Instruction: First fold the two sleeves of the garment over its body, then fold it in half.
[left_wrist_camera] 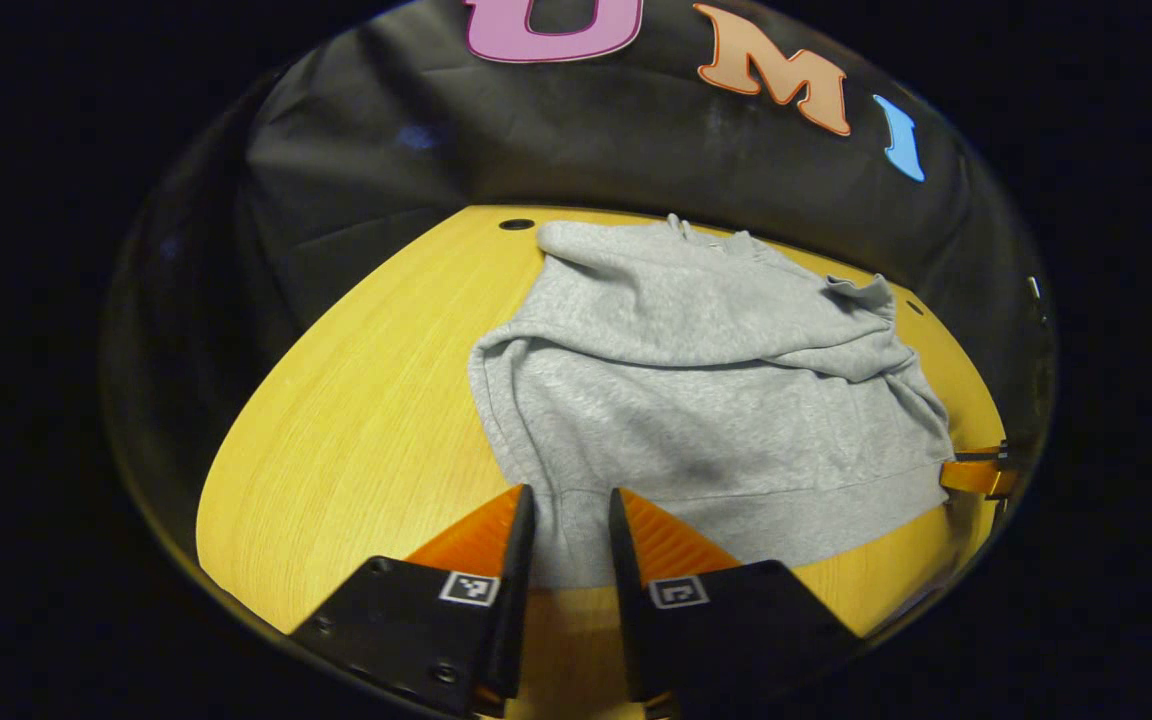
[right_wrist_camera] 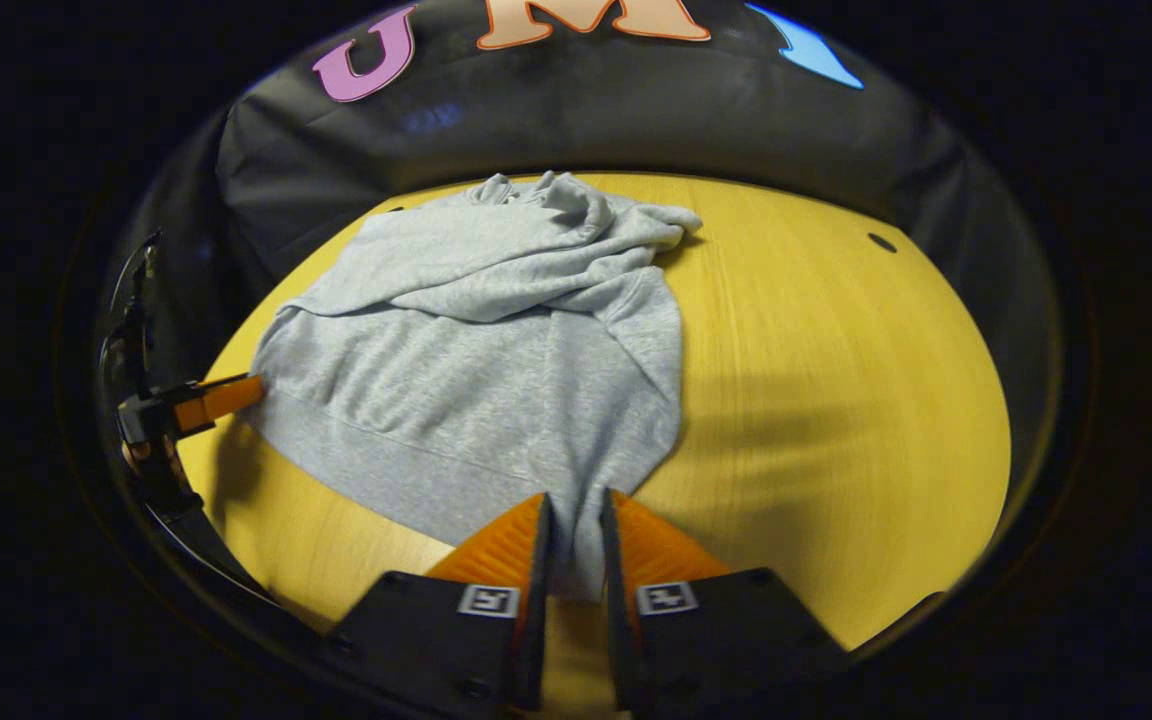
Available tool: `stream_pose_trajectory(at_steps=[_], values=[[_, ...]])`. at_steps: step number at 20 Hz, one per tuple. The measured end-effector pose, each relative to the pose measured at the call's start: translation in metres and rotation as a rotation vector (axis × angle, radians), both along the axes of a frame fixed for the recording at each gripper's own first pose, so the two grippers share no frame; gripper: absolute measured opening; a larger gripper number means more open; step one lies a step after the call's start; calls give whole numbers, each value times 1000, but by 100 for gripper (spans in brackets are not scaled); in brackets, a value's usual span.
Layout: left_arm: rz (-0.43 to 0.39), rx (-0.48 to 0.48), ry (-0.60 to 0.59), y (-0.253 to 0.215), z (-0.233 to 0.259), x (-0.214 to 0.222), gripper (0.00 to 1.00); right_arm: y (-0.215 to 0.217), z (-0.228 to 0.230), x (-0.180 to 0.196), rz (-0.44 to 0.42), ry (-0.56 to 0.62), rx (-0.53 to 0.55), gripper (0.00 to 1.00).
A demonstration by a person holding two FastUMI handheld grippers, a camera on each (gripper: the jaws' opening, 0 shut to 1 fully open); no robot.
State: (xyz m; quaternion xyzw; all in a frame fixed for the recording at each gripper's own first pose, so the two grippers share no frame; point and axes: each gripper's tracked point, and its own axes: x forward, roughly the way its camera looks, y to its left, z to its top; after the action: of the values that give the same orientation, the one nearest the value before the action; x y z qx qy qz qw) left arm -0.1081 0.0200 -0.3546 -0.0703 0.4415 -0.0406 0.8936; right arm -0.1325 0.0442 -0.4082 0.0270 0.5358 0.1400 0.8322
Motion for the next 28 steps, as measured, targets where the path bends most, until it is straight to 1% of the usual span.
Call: stream_pose_trajectory(at_steps=[1,2,3,4,5,8,11,17,19,21,22,28], values=[[11,-6,-4,-1,-1,2,17,0,-5,0,-2,34,12,21],[18,-9,-8,-3,0,3,11,1,-3,2,-5,50,21,11],[17,-11,-5,-4,0,4,6,2,-3,1,-9,70,33,11],[19,-10,3,-4,0,4,4,1,1,4,-35,70,50,11],[10,-5,18,-4,1,3,0,2,-3,4,-34,75,58,4],[-19,11,44,-5,2,0,0,3,2,2,-41,78,68,4],[-16,-5,68,-5,5,-6,0,0,8,3,-58,88,94,4],[-12,-25,97,-10,10,-5,0,2,22,9,-58,93,141,4],[-13,-48,91,-13,21,-1,0,6,33,15,-89,91,192,4],[-13,-80,58,-17,40,7,0,9,45,22,-126,89,246,2],[-15,-93,44,-19,48,10,0,10,52,26,-142,86,268,4],[-13,-135,7,-24,79,37,0,16,87,57,-211,62,388,4]])
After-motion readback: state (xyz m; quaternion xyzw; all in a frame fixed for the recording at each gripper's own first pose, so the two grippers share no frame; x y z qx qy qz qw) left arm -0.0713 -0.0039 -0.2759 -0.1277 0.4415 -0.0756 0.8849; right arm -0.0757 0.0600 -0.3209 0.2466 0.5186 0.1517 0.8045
